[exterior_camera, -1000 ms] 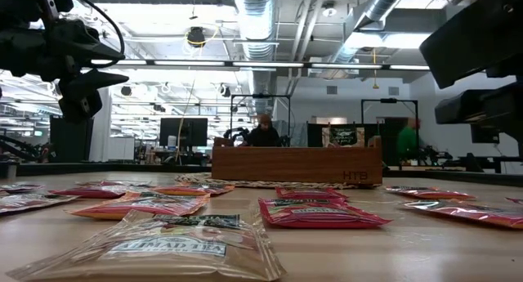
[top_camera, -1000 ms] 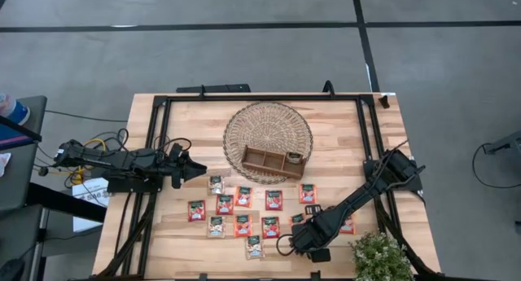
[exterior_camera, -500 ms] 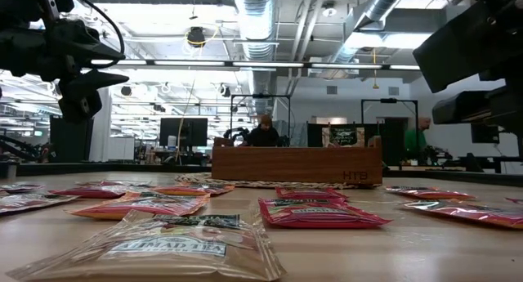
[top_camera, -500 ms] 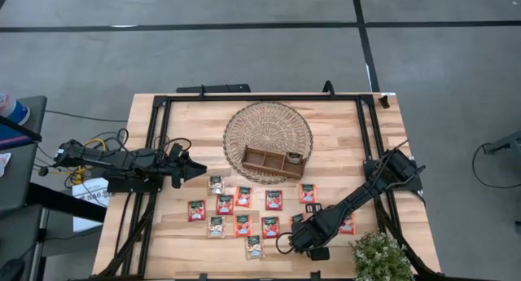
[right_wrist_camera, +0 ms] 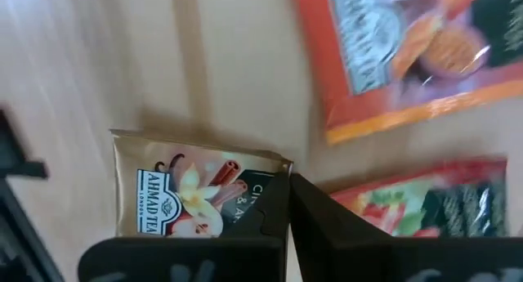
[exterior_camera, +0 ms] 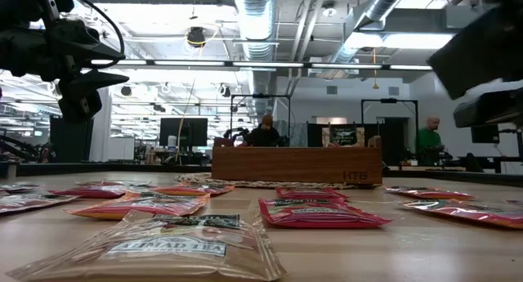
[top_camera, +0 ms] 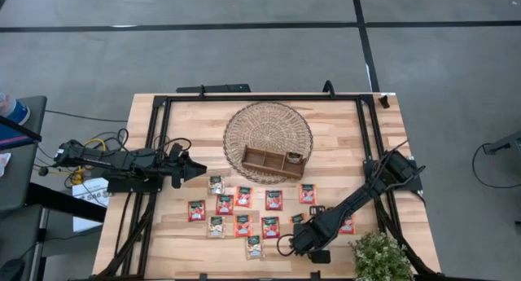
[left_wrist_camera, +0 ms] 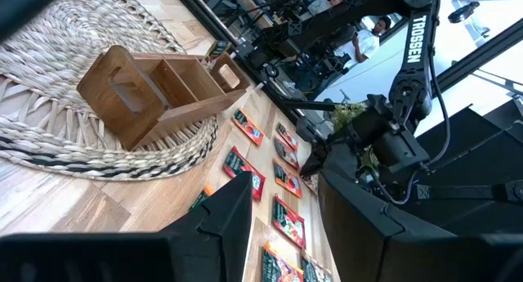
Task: Pick & Place Tea
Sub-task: Put the brown tea bag into the right section of the wooden organizer
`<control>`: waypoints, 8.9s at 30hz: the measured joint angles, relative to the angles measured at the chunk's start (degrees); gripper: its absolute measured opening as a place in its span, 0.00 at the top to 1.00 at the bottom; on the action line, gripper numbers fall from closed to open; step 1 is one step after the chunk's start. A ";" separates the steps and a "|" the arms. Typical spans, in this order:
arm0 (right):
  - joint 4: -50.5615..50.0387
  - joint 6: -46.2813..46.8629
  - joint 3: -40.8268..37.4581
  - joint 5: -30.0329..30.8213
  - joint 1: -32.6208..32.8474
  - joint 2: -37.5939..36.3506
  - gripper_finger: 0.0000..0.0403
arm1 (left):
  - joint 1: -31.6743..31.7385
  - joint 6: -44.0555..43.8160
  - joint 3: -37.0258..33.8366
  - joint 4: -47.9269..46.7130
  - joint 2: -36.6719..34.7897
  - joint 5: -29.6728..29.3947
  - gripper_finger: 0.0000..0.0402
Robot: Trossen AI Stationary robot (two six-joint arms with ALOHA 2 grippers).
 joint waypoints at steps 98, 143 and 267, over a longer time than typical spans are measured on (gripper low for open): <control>-37.15 -26.64 26.56 40.23 -29.06 0.42 1.00 | 0.00 0.70 0.00 -0.28 0.00 -1.84 0.67; -29.80 -28.78 21.96 40.30 -30.77 0.61 1.00 | -0.01 0.44 0.00 -0.35 0.00 -1.90 0.67; 59.04 -10.27 -51.04 19.86 -29.59 -79.32 0.73 | 0.02 25.64 45.94 -44.24 69.97 -5.10 0.67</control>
